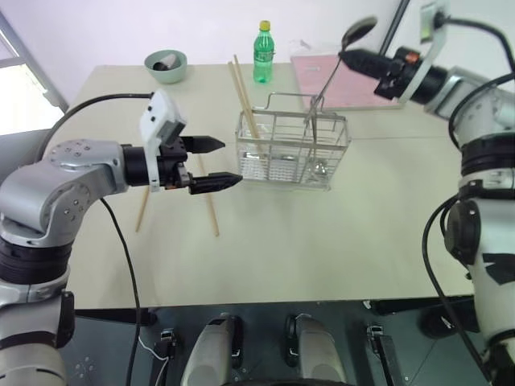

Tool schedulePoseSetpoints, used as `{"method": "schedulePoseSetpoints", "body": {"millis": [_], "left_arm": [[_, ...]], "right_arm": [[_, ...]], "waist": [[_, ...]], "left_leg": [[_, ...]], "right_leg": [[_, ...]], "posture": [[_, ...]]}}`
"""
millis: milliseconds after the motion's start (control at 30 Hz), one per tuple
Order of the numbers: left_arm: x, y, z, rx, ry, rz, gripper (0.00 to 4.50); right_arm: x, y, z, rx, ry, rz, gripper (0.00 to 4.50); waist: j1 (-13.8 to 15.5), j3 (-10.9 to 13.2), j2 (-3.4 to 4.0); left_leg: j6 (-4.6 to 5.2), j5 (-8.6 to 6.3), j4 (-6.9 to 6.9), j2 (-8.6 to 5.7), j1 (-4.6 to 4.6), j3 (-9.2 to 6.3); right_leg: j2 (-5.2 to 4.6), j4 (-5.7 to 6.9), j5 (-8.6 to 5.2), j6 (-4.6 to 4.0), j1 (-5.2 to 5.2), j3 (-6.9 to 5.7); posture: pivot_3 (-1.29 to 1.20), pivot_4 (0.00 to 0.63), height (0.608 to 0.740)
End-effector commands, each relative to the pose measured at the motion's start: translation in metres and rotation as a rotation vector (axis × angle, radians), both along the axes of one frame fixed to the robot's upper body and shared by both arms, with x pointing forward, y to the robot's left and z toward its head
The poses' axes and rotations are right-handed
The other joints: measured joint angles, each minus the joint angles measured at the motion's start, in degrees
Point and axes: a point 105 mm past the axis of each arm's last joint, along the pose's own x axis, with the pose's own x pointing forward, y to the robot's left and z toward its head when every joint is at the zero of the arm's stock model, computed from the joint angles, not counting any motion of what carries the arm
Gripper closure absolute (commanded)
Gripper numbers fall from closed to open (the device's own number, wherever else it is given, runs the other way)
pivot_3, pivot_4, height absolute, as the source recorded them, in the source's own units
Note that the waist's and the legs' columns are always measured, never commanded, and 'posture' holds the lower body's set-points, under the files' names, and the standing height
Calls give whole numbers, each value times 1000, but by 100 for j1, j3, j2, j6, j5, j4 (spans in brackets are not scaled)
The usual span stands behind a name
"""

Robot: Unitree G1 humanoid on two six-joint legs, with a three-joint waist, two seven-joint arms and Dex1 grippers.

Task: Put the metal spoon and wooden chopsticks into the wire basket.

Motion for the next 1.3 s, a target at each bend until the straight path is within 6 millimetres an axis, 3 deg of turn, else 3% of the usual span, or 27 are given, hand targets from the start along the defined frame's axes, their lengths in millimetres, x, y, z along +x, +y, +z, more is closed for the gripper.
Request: {"method": "schedulePoseSetpoints", "body": {"millis": [33,200,333,600,833,967,1100,1300], "left_arm": [[0,2,17,-14,-75,5,0],[2,1,18,-20,-82,8,0],[4,0,22,-29,-89,8,0],[9,2,24,-29,-103,21,0],[12,1,26,-30,-112,24,0],[13,1,28,-31,-118,26,0],[13,3,30,-30,-123,30,0],[16,11,35,-43,-137,70,0]], "right_arm": [[-9,-4,31,39,-84,1,4451],[-14,-5,38,36,-95,8,4451],[-17,-6,32,13,-79,18,4451],[-25,-8,5,-47,-31,36,4451],[-24,-5,-35,-126,49,16,4451],[-24,0,-49,-167,86,9,3071],[-23,-2,-47,-181,68,-17,1034],[-22,-17,-21,-143,24,-51,1034]], "waist": [[-13,0,0],[-16,0,0],[-22,1,0],[-15,1,0],[-15,1,0],[-16,1,0],[-7,1,0],[-15,1,-1]], "left_leg": [[1,-1,0,0,0,0],[2,-2,0,0,0,-2],[2,-1,-1,0,0,-1],[2,-1,-1,0,0,-2],[2,-1,0,0,1,-1],[2,-1,0,0,1,-1],[1,-1,0,0,1,-1],[1,-1,0,0,1,-1]], "right_leg": [[0,0,0,0,0,0],[0,0,0,0,0,1],[1,0,0,0,0,1],[0,1,0,0,1,1],[-1,1,0,1,2,1],[0,1,0,0,1,1],[-1,1,0,1,1,1],[0,0,0,0,1,2]], "posture": [[0,150,686],[0,150,686],[0,150,686],[0,150,686],[0,150,686],[0,150,686],[0,150,686],[0,150,686]]}}
